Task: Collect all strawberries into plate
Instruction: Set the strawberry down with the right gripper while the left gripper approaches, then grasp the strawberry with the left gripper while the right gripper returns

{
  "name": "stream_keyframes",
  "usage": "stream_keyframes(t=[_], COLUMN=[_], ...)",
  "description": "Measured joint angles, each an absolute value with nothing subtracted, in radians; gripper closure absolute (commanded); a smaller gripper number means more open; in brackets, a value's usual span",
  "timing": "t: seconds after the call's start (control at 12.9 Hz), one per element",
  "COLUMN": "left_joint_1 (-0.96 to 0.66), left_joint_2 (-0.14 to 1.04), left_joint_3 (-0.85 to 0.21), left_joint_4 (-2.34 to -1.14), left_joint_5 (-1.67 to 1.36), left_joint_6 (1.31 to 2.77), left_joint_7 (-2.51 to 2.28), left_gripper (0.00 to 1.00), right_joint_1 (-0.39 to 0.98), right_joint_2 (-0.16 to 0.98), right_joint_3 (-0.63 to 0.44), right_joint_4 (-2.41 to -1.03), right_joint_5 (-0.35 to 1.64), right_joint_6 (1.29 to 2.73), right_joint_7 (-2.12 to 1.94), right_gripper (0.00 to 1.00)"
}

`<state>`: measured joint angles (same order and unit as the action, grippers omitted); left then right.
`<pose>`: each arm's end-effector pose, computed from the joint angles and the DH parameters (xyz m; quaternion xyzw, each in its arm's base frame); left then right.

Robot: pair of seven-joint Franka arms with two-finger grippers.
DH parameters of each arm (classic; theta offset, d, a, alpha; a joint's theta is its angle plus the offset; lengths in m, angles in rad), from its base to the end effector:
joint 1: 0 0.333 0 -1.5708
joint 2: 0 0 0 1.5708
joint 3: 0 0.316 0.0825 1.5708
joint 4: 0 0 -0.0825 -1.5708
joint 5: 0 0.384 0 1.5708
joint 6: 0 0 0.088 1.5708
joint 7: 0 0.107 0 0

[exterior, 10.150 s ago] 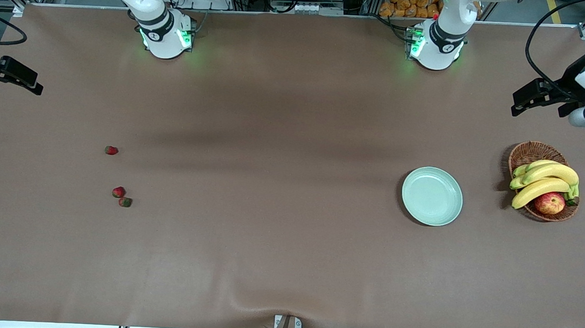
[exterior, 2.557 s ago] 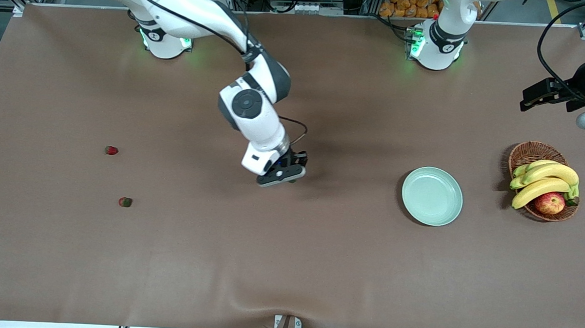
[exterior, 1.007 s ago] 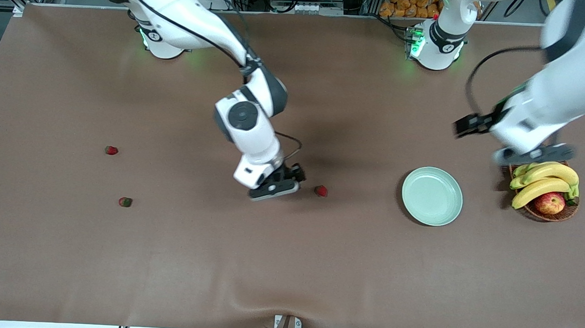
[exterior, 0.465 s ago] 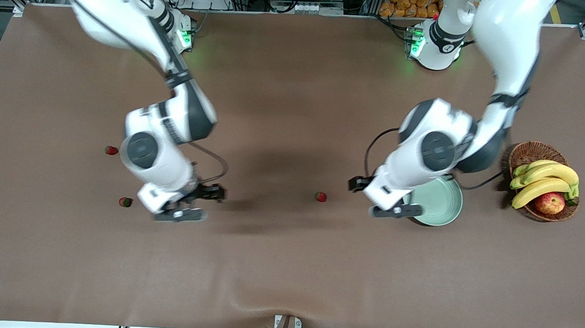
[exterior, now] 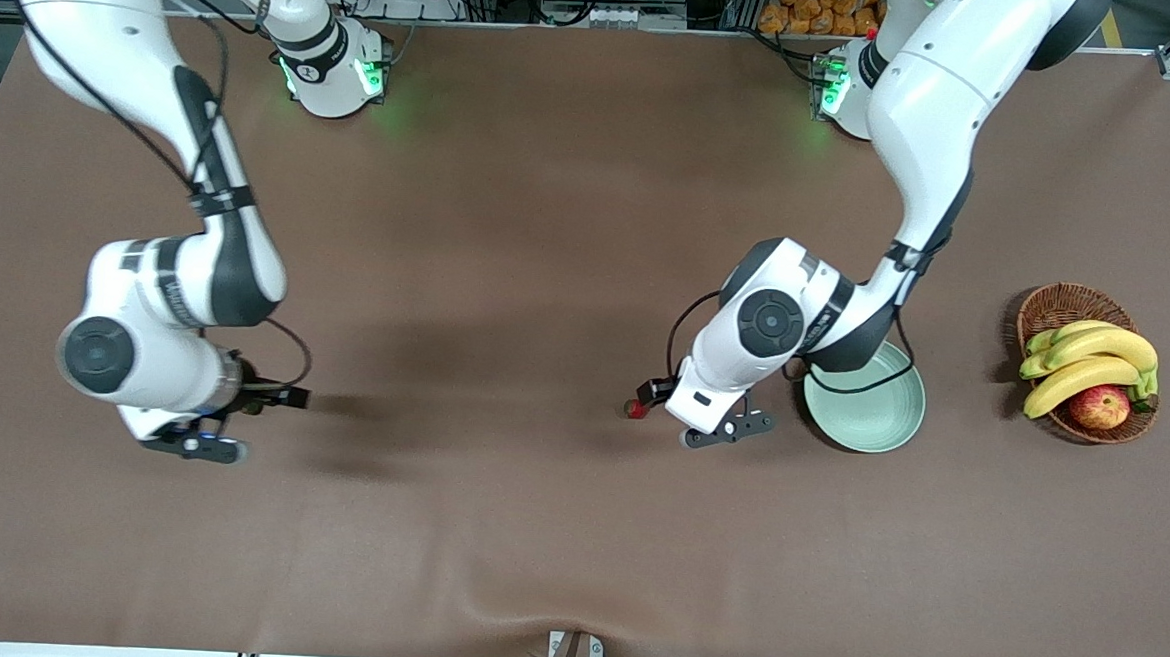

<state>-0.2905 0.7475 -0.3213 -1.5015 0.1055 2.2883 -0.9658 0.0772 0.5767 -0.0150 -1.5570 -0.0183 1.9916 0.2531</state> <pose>0.6138 -0.3782 0.2489 0.9795 0.1866 -0.0192 0.0738 0.6809 0.0427 0.2994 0.9933 -0.0898 -0.0682 0.0232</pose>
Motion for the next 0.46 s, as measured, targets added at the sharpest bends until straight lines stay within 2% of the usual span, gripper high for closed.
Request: stream_keyframes(t=[0.23,0.46], left_joint_1=[-0.336,-0.403], left_joint_2=[0.821,0.883], left_joint_3=[-0.309,-0.236], left_joint_4=[-1.449,-1.42], left_joint_5=[0.107,0.107], left_joint_6=[2.371,2.415], left_joint_7=[-1.169,-1.231], left_gripper=[0.02,0.16], right_joint_1=[0.026,0.015], right_joint_2=[0.603,0.649], right_joint_3=[-0.014,-0.013], right_joint_4=[-1.571,-1.576], right_joint_5=[-0.018,-0.018], right_joint_6=[2.034,2.079], right_joint_7=[0.248,0.248], right_gripper=[0.0,0.0])
